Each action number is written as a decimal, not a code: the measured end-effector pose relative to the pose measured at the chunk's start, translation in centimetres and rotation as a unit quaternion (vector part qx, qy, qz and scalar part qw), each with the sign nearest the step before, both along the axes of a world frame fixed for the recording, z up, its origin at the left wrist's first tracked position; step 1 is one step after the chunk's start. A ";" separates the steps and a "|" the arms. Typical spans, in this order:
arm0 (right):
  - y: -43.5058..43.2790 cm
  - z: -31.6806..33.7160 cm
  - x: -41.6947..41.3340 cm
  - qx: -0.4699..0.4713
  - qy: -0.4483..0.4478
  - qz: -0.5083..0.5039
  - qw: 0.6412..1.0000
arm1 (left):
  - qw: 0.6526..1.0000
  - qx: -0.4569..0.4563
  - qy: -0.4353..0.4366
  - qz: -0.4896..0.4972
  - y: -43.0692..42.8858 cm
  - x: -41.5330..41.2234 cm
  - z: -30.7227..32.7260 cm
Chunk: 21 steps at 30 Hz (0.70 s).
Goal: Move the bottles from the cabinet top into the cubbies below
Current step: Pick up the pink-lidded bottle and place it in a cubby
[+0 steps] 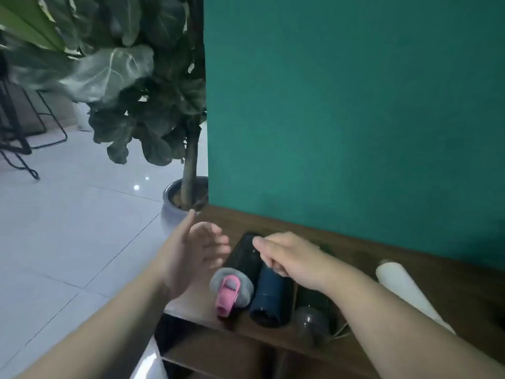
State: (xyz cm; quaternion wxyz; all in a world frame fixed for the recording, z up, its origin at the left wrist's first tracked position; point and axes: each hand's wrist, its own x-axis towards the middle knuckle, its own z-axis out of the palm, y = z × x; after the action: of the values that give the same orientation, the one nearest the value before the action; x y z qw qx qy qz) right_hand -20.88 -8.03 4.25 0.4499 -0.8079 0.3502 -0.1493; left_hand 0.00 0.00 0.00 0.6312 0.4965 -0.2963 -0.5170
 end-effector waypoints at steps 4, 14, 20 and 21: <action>5.5 -3.7 -0.7 -0.105 0.021 -0.057 0.993 | 0.998 -0.004 0.016 0.056 5.4 -1.1 -4.7; 11.7 -7.4 -0.9 -0.224 0.094 -0.124 0.962 | 0.993 0.017 -0.098 0.059 11.9 -3.2 -7.4; 8.4 -6.8 1.8 -0.309 0.209 -0.051 0.926 | 0.997 0.012 -0.022 0.076 10.0 -4.2 -9.8; 7.8 -7.0 2.2 -0.314 0.227 -0.040 0.921 | 0.997 0.005 -0.011 0.081 9.8 -4.4 -10.5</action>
State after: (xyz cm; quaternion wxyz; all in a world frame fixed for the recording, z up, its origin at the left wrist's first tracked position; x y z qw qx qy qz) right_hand -18.70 -0.23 -2.77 0.0756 -0.9052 0.4099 -0.0823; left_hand -4.43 9.77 -10.49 0.6653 0.5278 -0.2591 -0.4601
